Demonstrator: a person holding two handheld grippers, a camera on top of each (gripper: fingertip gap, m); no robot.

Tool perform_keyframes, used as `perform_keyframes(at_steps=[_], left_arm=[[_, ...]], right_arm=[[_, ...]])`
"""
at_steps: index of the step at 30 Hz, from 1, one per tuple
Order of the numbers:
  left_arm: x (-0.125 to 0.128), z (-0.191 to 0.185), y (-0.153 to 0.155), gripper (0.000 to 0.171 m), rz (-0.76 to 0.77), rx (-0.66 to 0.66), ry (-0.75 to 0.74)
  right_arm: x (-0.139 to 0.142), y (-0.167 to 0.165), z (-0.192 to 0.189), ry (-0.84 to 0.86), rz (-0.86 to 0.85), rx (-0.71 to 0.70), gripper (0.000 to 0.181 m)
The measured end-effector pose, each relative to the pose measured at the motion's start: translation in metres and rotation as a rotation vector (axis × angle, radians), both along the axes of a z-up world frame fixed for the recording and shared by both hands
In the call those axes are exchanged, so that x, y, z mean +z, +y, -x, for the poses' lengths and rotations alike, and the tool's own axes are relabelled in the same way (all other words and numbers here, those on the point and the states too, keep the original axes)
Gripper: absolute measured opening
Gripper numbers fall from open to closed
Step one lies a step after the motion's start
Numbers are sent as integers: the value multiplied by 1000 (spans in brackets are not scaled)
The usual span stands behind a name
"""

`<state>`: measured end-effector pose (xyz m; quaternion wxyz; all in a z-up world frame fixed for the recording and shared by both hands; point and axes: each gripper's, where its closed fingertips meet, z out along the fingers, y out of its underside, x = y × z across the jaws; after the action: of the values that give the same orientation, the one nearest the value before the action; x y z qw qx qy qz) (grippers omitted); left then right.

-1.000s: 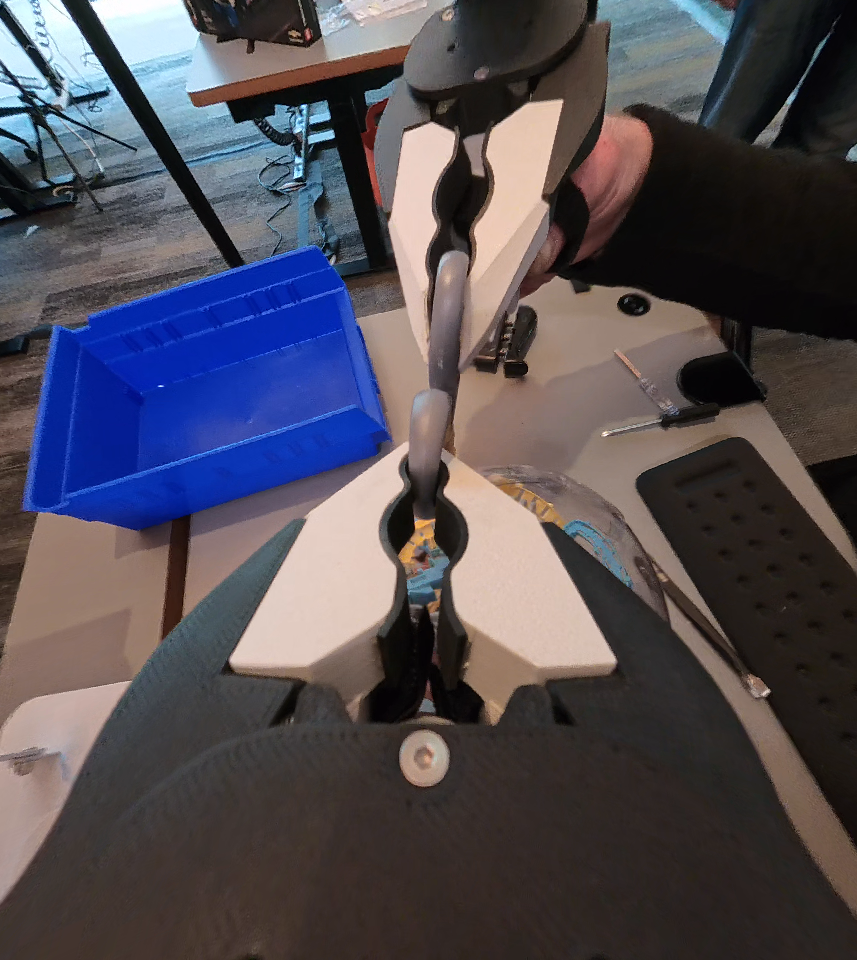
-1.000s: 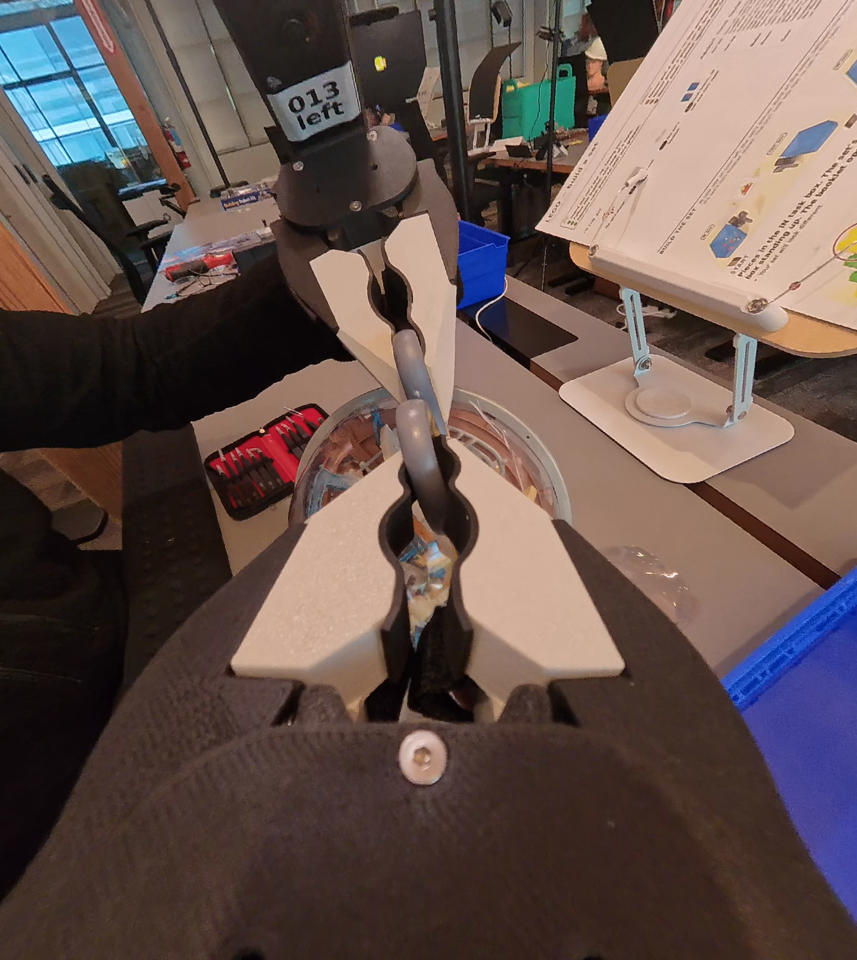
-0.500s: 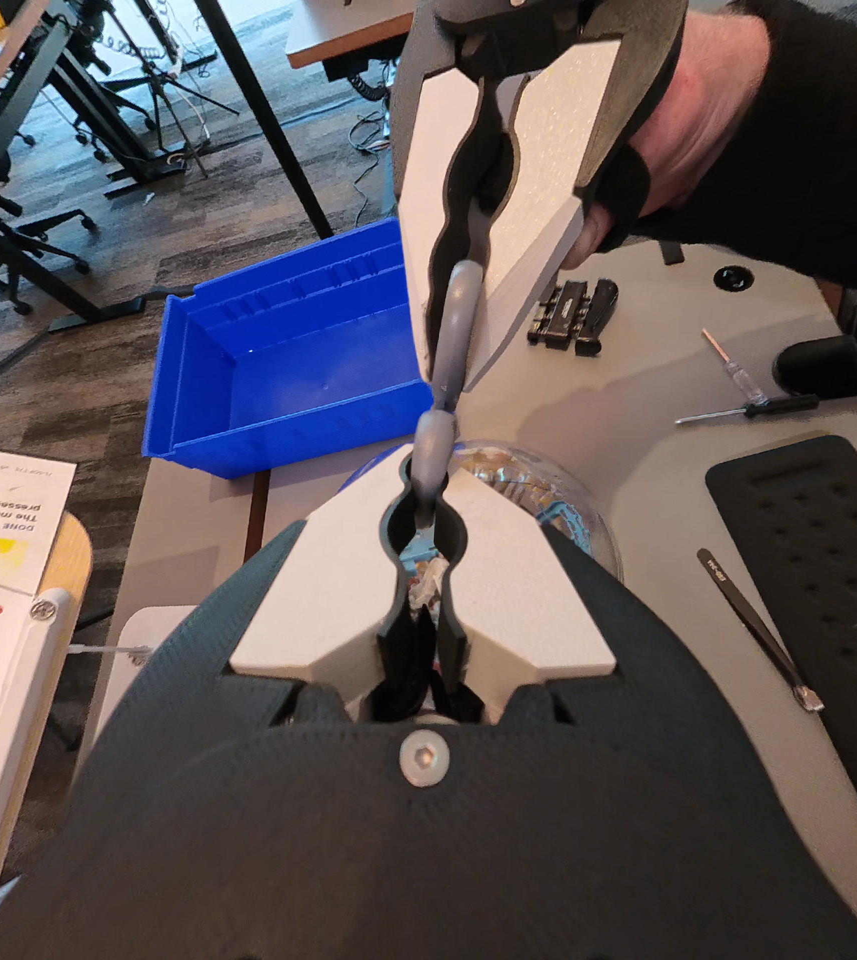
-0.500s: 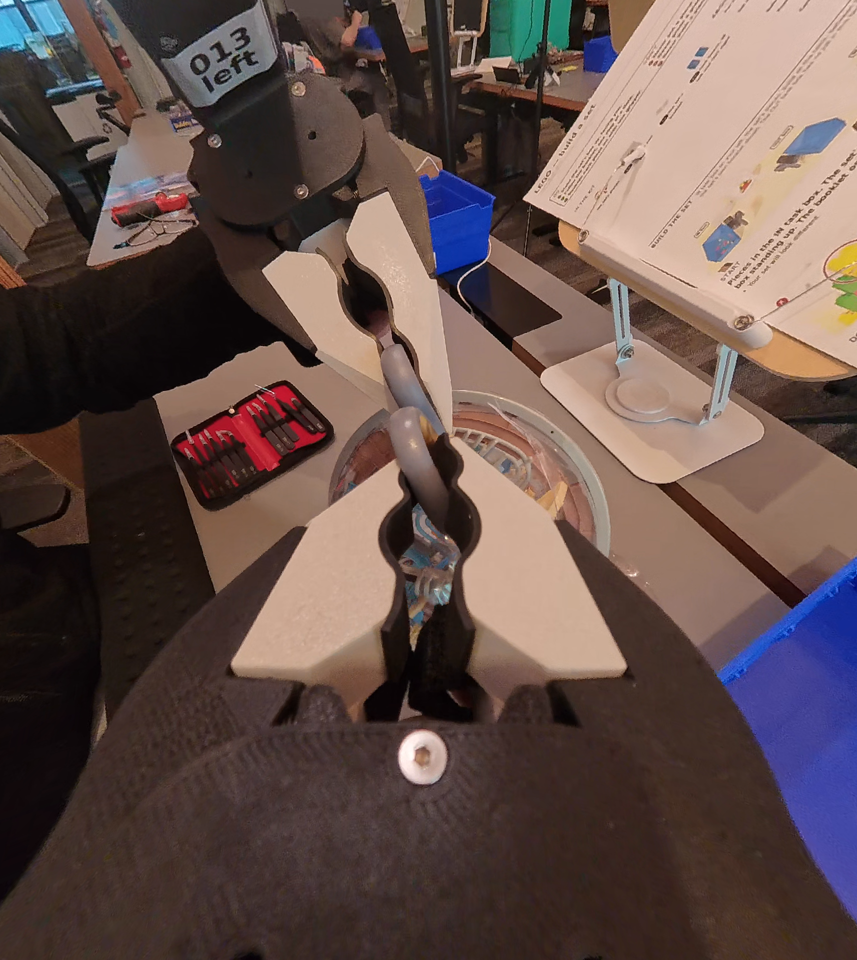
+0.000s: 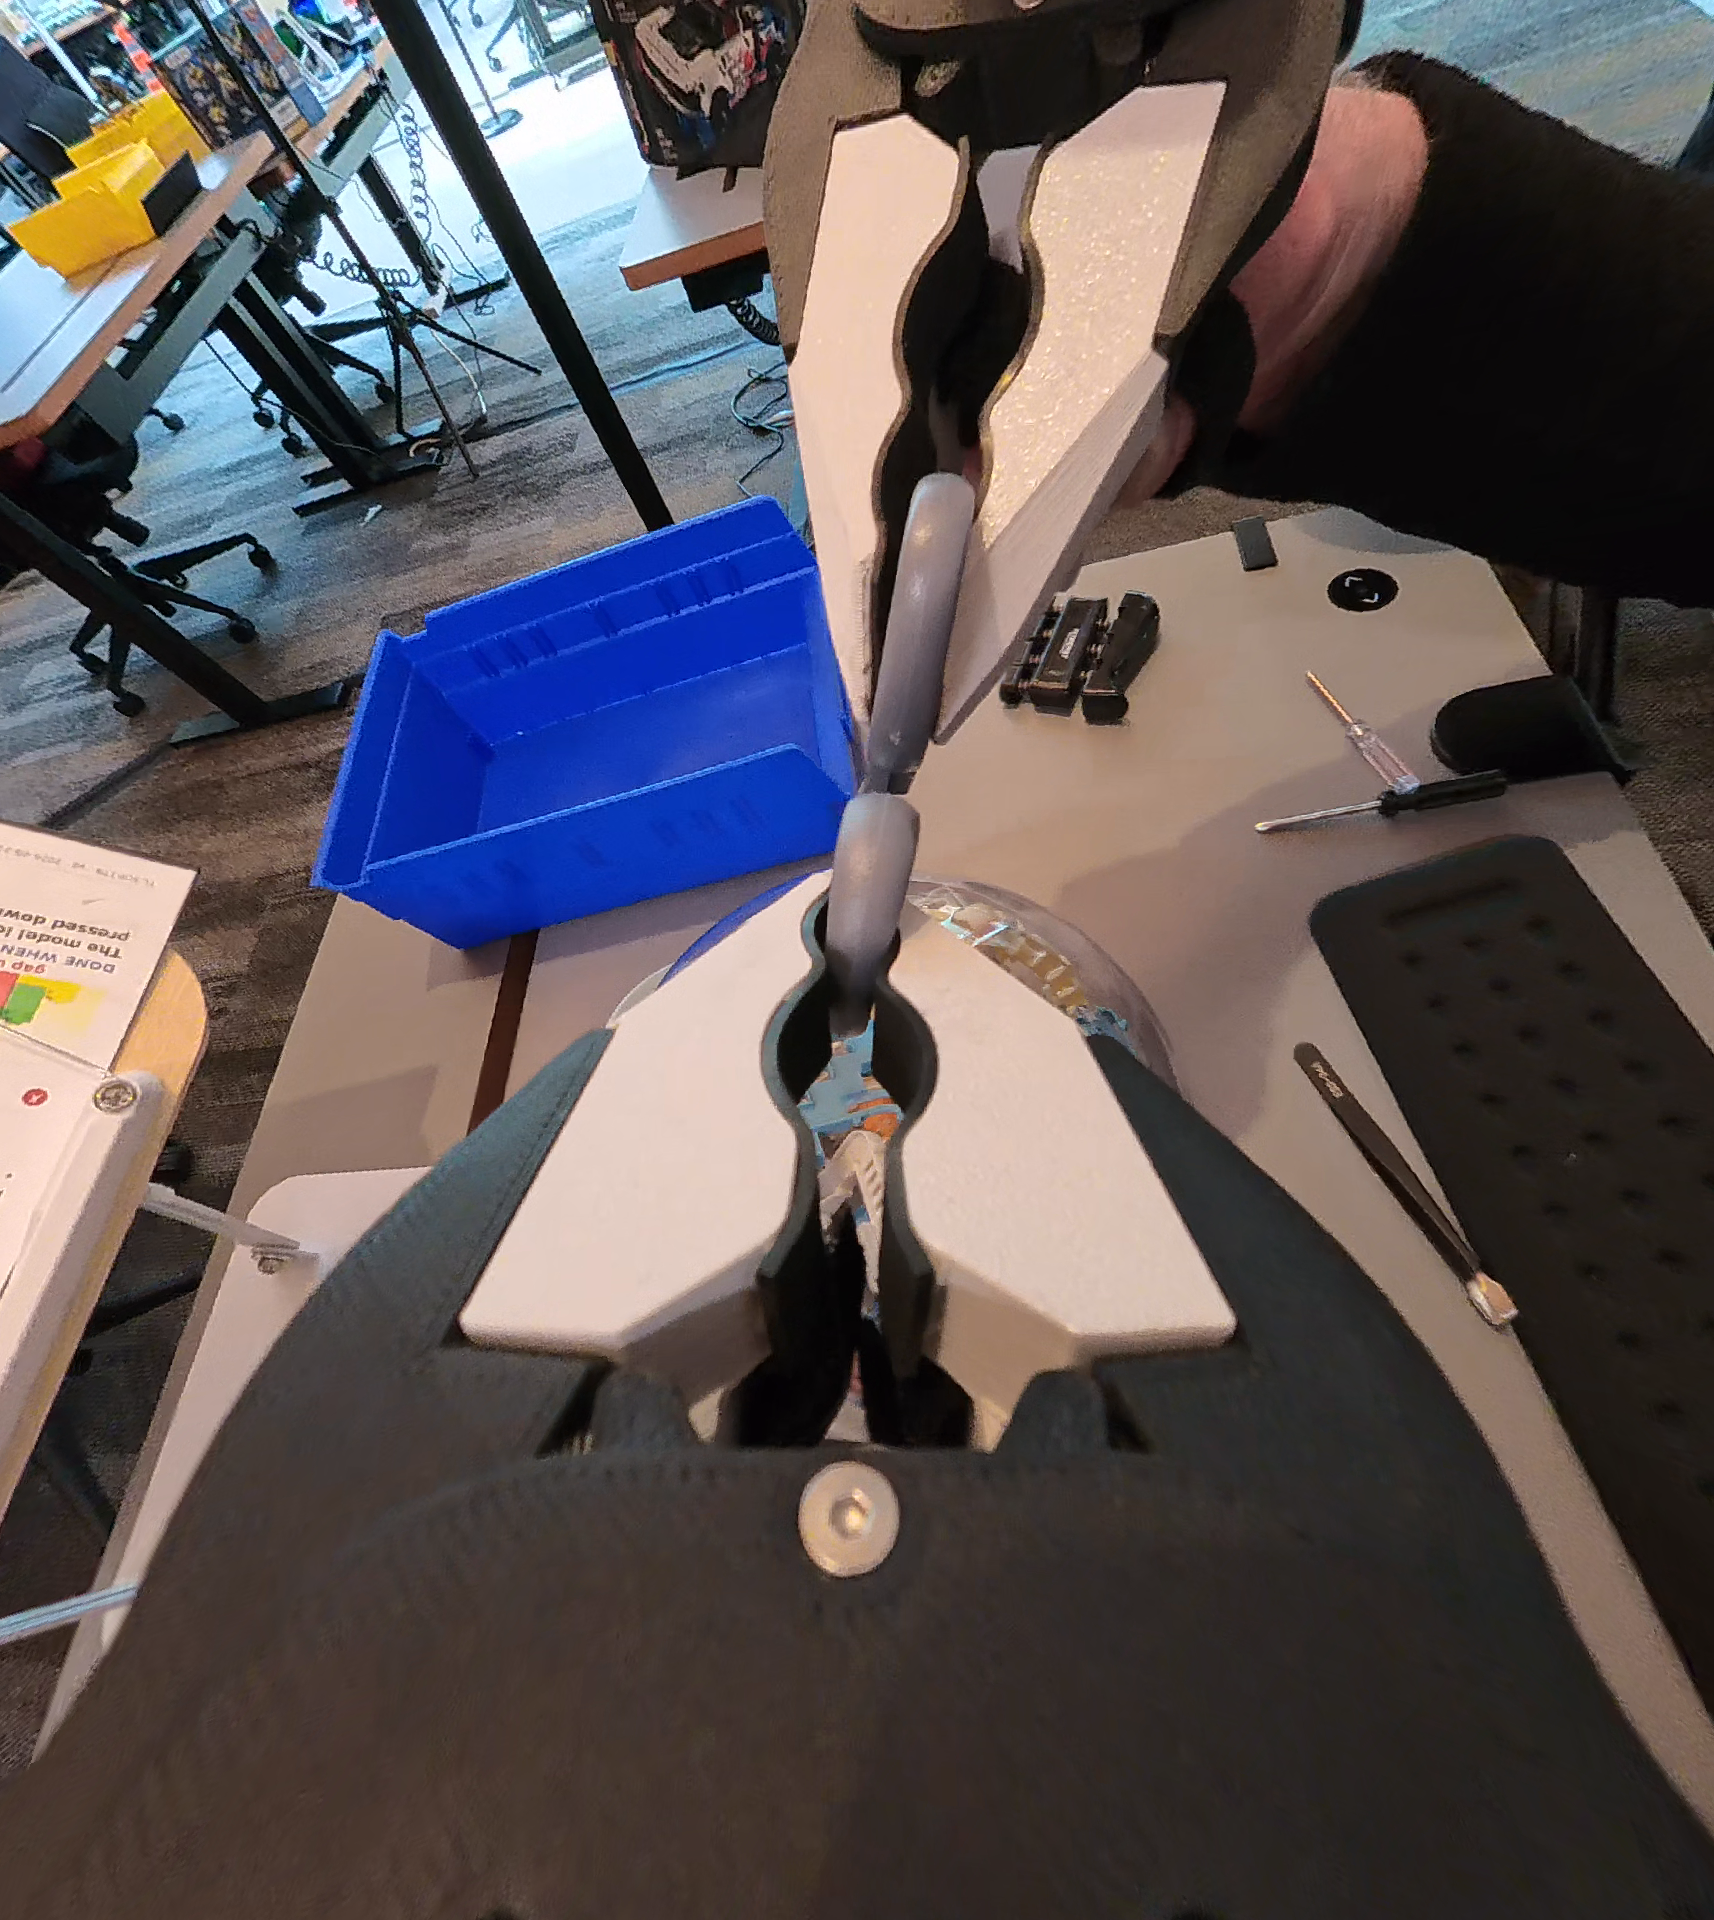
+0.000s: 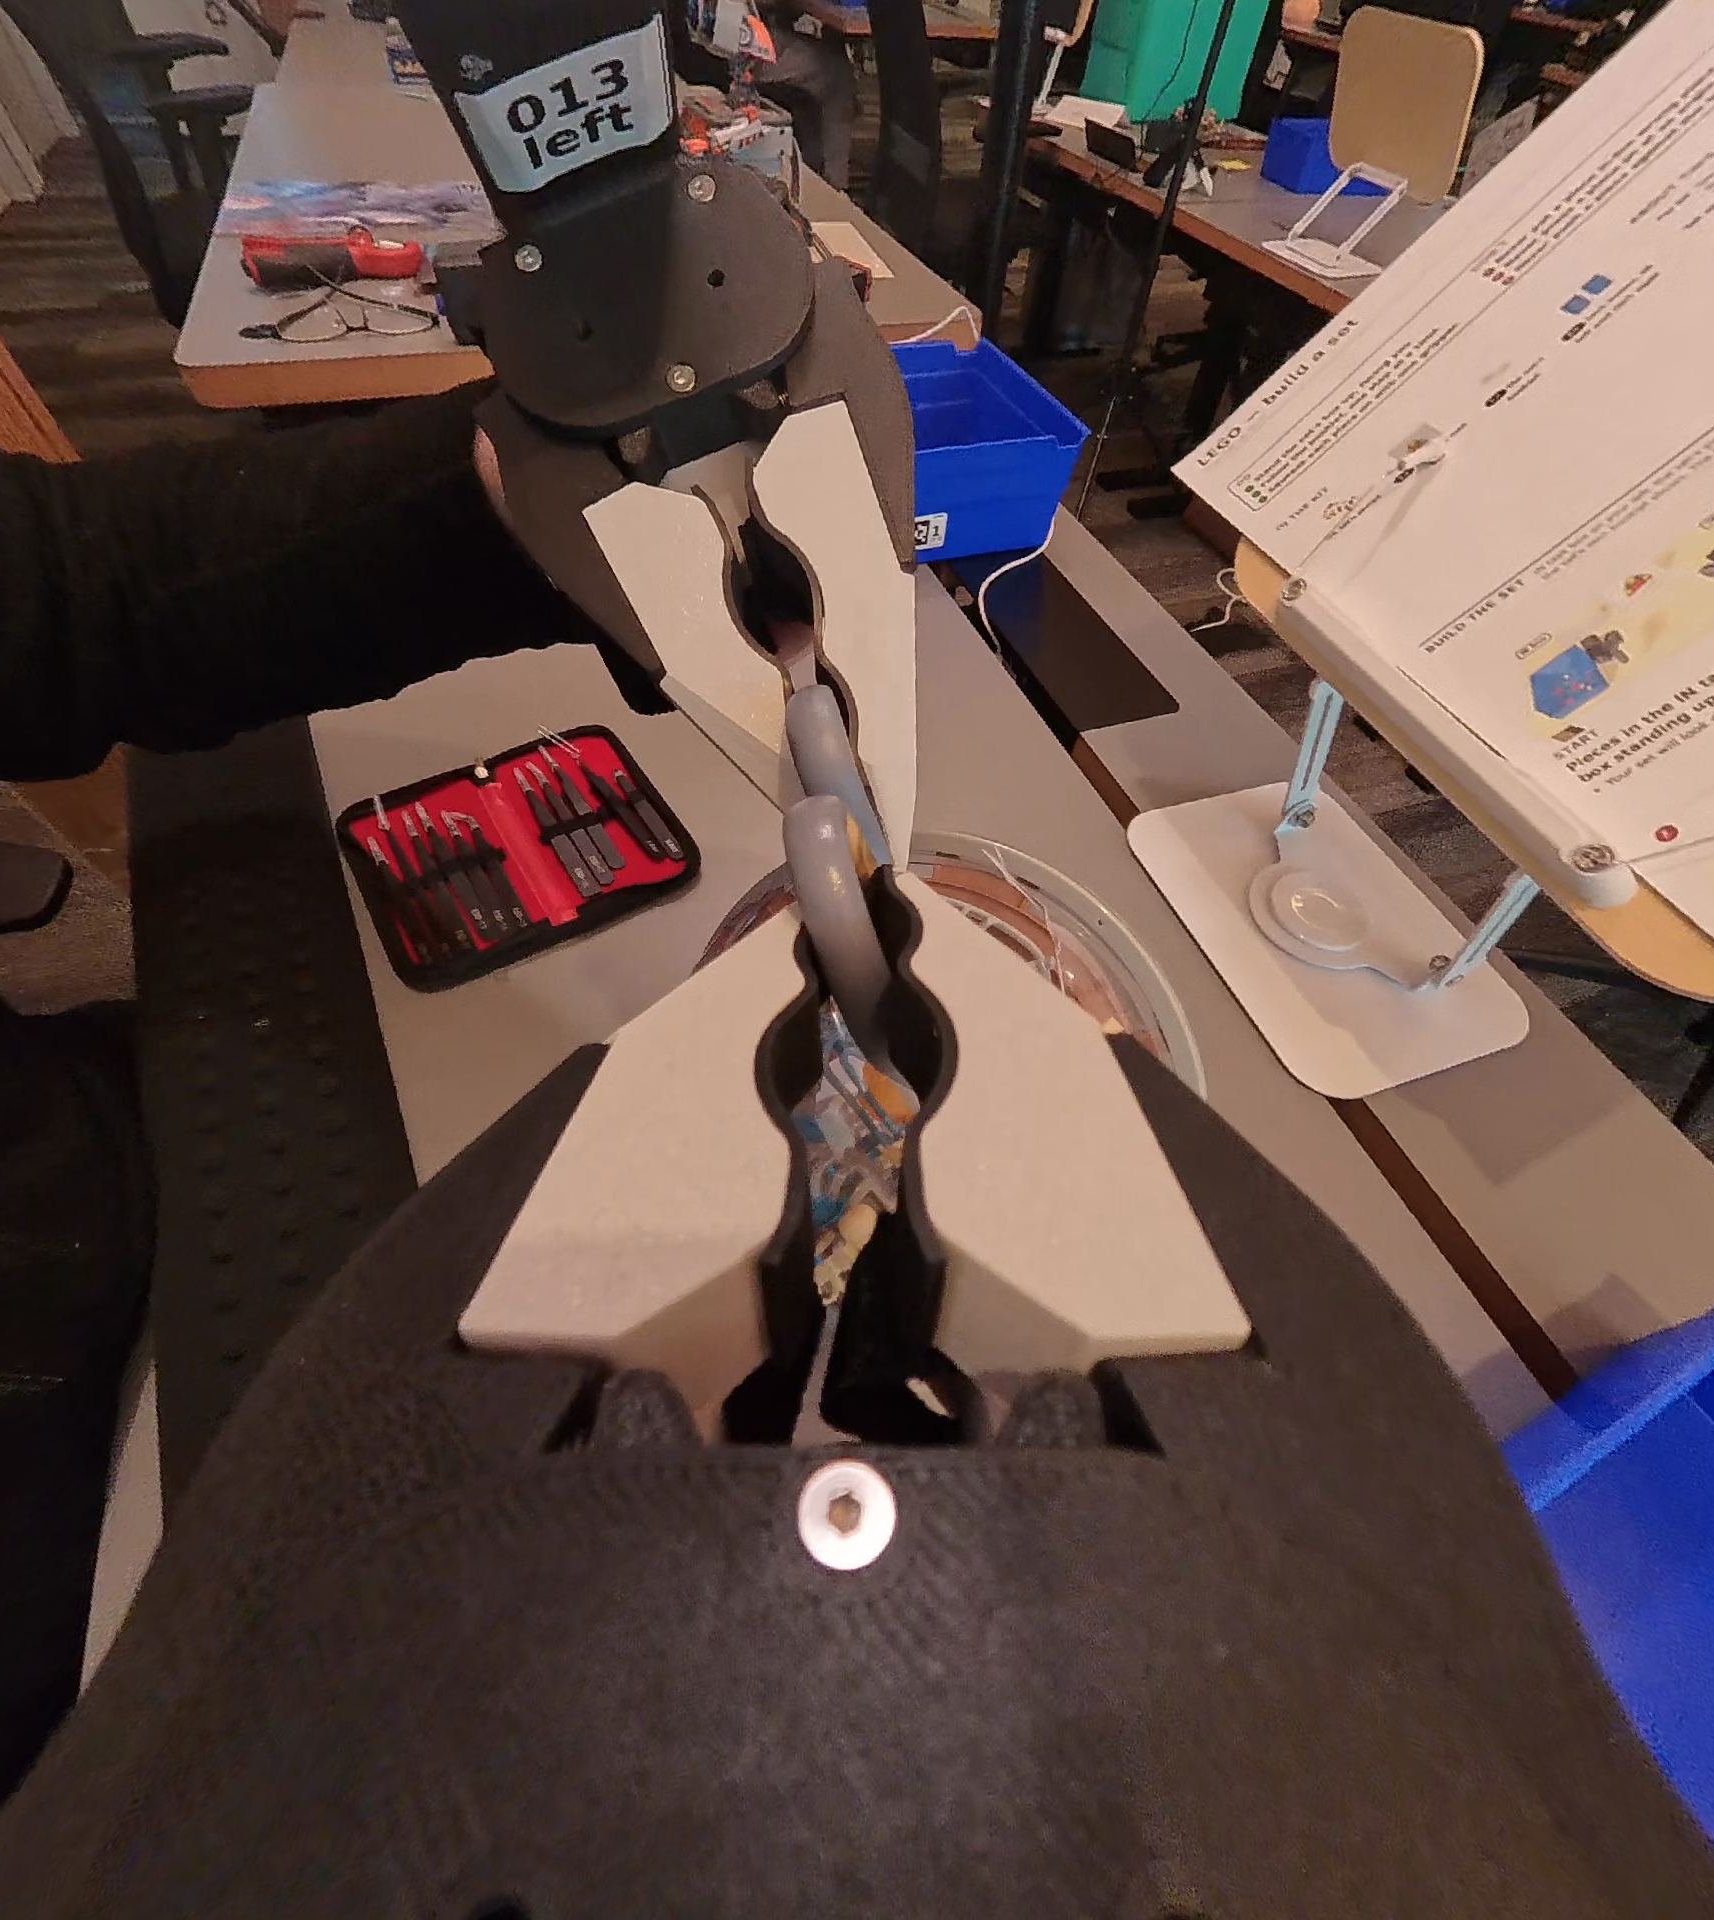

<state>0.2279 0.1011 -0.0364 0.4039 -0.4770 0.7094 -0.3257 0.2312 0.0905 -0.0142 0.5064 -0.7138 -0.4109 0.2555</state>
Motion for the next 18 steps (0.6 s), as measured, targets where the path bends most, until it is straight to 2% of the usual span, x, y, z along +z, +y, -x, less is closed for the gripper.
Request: perform_keyframes(at_steps=[10,18], left_arm=[[-5,23,-12,0,59,30,-69],[-3,40,-13,0,24,-4,-134]], right_arm=[[-2,-14,26,-12,-12,35,4],[2,-19,40,-28,-69,60,3]])
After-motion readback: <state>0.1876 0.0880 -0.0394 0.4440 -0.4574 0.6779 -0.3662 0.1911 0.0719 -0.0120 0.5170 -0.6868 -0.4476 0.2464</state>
